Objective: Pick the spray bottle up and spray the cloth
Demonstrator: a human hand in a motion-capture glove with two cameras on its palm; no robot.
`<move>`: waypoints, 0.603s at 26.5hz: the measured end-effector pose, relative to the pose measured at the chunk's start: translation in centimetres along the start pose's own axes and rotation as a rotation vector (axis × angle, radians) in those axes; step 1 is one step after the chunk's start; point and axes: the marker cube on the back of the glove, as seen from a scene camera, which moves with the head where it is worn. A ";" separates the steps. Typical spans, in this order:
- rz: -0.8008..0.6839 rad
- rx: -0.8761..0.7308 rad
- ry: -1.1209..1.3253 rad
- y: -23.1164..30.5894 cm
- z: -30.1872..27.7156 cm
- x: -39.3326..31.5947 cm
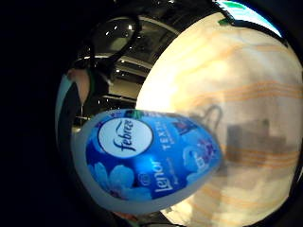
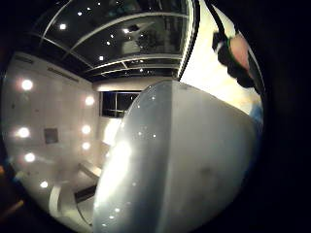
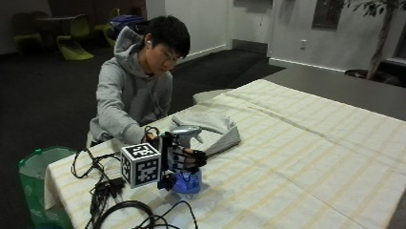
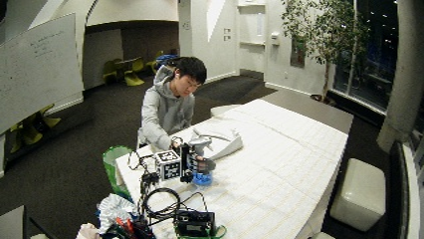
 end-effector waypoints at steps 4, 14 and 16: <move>-0.003 -0.005 0.001 -0.5 0.3 -0.1; -0.021 0.012 -0.017 -1.3 0.9 -0.1; -0.025 0.011 -0.012 -1.5 1.0 -0.2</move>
